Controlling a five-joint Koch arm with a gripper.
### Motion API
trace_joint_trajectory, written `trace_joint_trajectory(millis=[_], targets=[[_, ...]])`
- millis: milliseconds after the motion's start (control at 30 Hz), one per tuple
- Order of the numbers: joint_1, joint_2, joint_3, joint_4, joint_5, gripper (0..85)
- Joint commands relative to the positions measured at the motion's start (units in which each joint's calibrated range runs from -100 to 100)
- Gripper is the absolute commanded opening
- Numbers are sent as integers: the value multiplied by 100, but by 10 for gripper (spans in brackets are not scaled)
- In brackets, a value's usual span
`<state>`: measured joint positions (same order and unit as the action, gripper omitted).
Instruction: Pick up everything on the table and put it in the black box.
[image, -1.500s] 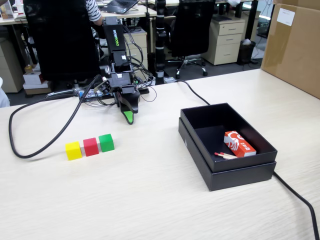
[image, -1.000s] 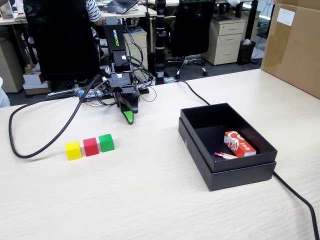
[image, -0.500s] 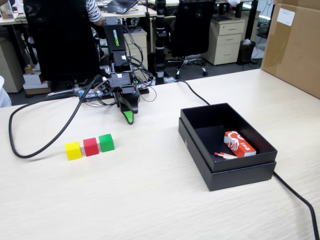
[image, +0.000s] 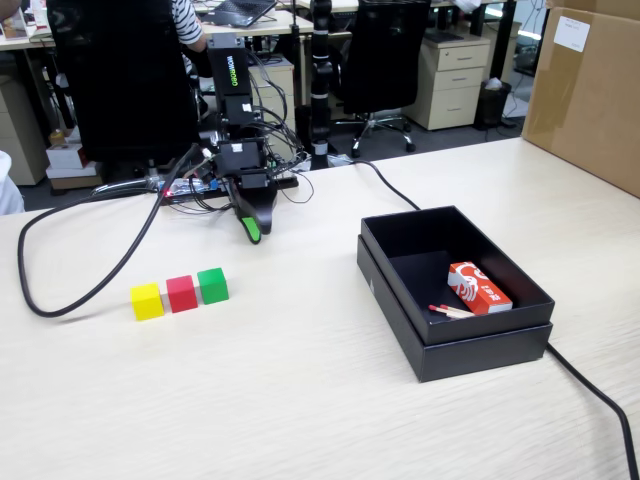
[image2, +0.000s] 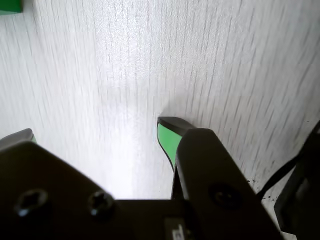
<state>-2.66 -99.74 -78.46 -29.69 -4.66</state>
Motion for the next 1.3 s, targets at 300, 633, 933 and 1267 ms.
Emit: trace_joint_trajectory(millis=[300,633,933,1267], targets=[[-430,2189,4147,-3359,-210,475],[-1348,4667,6622,-3886,-977,473],[-1973,6893,8172,-3877,-1475,473],[-2115,8970,9278,-3860,-1534,473]])
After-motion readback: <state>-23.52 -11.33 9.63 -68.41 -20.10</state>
